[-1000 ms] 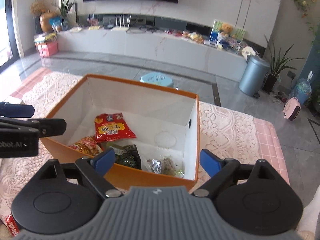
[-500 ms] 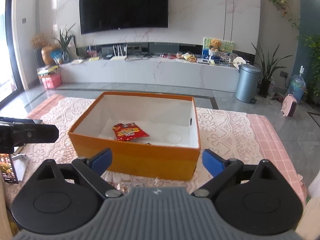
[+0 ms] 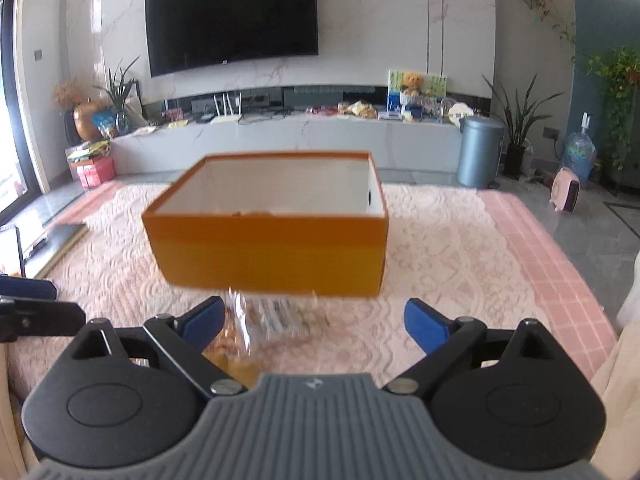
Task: Organize snacks
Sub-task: 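Move both tools back toward the remaining snack pile, then grasp the white wrapped packet with the left tool while the right tool grasps the clear candy bag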
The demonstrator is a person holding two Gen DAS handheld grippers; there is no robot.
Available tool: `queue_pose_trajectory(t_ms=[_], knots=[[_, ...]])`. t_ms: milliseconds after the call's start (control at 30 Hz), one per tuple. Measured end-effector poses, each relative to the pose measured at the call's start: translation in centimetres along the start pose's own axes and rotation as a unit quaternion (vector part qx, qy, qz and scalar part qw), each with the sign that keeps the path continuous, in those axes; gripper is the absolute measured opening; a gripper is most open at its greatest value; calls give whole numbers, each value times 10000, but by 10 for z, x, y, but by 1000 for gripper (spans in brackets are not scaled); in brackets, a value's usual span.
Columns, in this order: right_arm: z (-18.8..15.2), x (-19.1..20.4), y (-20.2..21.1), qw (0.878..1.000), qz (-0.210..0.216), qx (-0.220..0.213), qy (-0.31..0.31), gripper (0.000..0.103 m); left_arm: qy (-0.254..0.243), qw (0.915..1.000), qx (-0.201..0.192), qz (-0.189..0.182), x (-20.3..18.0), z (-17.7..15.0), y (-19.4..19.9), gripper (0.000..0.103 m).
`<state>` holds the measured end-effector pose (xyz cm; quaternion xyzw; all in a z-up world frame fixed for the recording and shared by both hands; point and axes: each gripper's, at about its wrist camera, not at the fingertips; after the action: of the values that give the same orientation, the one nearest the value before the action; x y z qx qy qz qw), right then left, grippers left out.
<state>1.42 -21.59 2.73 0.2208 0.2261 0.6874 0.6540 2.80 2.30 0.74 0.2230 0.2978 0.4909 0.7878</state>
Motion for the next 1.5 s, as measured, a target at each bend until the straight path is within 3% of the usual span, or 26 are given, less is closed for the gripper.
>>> queue_pose_trajectory(t_ms=[100,200,433,700,1000,1233,1333,1467,1500], knots=[[-14,5,-5,9999,42,149,61,93,32,9998,209,40,3,-10,-9,88],[-24,14,-12,9992,80,272,278,83,8,9995,320,35,4,-20,-17,88],[-35,31,-19,9968,163,233,749,75,-310,9981,537,45,2,-28,-35,88],[-44,43,-35,9923,215,270,1191,57,-75,9951,982,128,14,-24,-72,87],[-30,39,-69,9946,248,367,935,60,-94,9924,1220,139,20,-24,-102,86],[-37,41,-93,9894,-47,418,1391,60,-200,9906,1337,197,20,-22,-117,86],[-42,42,-102,9851,-208,384,1664,60,-255,9911,1289,205,18,-22,-120,81],[-47,50,-114,9776,-166,295,2079,60,-244,9918,1230,238,23,-24,-118,63],[-49,52,-117,9746,-153,279,2215,60,-197,9921,1224,211,26,-23,-119,63]])
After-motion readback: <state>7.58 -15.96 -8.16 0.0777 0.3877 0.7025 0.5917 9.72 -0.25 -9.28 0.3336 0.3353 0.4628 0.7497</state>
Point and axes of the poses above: each gripper's, at about its wrist camera, not at the fingertips, and y roughly against the way its jaws point, x to its left, z to its top, and after that the axes turned 5 degrees about -z, right-handed
